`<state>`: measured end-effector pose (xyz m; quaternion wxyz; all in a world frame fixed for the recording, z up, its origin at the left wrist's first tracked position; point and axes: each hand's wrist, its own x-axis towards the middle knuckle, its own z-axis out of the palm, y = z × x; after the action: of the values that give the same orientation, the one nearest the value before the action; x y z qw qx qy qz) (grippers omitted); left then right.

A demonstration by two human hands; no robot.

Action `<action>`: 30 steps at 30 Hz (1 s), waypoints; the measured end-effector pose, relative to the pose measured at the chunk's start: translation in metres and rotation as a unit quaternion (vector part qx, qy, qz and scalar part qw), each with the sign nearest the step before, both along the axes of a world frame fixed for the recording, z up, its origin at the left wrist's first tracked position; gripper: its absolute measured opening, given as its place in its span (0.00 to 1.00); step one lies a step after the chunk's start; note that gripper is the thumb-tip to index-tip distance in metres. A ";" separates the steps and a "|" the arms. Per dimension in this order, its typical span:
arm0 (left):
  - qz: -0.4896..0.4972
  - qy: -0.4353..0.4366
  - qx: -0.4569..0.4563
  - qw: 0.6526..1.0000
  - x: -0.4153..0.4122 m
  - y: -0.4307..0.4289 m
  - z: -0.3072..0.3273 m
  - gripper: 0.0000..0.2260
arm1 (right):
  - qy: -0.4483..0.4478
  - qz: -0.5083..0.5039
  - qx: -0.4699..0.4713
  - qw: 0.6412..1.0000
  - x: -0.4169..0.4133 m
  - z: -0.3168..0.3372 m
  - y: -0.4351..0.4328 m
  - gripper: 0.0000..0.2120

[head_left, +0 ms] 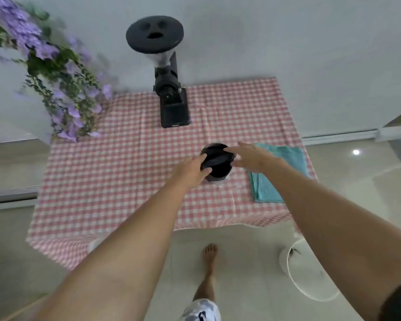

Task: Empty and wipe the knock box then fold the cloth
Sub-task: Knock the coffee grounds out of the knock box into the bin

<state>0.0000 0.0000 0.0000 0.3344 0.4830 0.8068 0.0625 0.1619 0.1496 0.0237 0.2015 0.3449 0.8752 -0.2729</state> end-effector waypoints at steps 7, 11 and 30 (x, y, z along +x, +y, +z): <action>-0.021 -0.041 -0.030 0.999 -0.025 0.033 -0.006 0.16 | 0.028 0.021 0.008 0.999 -0.023 -0.021 0.018 0.15; -0.051 -0.040 -0.044 0.997 -0.041 0.047 0.006 0.15 | 0.047 -0.013 -0.020 0.999 -0.027 -0.018 0.026 0.10; -0.180 -0.133 -0.033 0.974 0.181 0.120 0.034 0.26 | 0.061 -0.208 0.065 0.974 0.244 0.024 0.025 0.17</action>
<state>0.1811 0.1196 0.0337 0.4604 0.5962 0.6566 0.0384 0.4054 0.1749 0.0476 0.0638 0.5142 0.8108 -0.2723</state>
